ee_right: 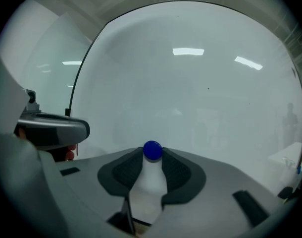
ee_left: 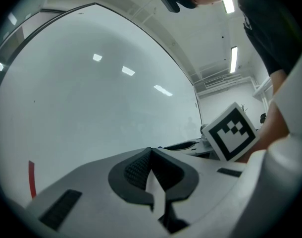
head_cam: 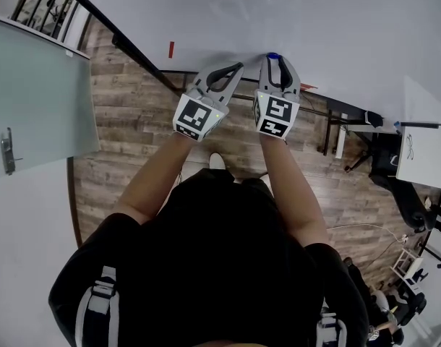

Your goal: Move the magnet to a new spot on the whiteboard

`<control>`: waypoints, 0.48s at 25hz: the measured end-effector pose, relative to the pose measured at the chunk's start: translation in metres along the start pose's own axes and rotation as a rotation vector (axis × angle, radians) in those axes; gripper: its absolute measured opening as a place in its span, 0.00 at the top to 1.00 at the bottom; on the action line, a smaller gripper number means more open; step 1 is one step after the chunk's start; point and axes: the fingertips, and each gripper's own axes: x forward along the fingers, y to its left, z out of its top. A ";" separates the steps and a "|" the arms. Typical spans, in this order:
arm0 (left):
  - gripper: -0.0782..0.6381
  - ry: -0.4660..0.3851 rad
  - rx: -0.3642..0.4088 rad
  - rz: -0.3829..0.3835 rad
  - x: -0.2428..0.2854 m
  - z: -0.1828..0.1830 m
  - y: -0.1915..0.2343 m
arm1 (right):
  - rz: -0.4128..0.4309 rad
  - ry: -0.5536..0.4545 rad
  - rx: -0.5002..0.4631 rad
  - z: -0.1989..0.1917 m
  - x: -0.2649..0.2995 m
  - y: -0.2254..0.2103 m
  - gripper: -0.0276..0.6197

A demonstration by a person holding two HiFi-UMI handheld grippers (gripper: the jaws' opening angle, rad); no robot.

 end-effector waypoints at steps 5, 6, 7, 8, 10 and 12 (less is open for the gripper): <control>0.88 -0.001 -0.001 0.006 -0.001 0.002 0.001 | 0.016 0.004 0.013 0.001 -0.001 0.001 0.77; 0.88 0.002 0.001 0.006 -0.001 0.003 0.001 | 0.021 0.004 0.023 0.001 -0.001 0.000 0.77; 0.88 0.007 0.003 0.006 -0.001 0.003 0.000 | 0.025 0.002 0.033 0.002 -0.003 -0.001 0.75; 0.88 0.009 0.005 0.006 -0.002 0.003 -0.001 | 0.029 -0.001 0.040 0.003 -0.005 -0.003 0.75; 0.88 0.008 0.009 0.006 -0.002 0.006 -0.002 | 0.036 -0.011 0.047 0.006 -0.012 -0.008 0.74; 0.88 0.000 0.006 0.006 -0.002 0.012 -0.005 | 0.045 -0.017 0.047 0.010 -0.022 -0.013 0.74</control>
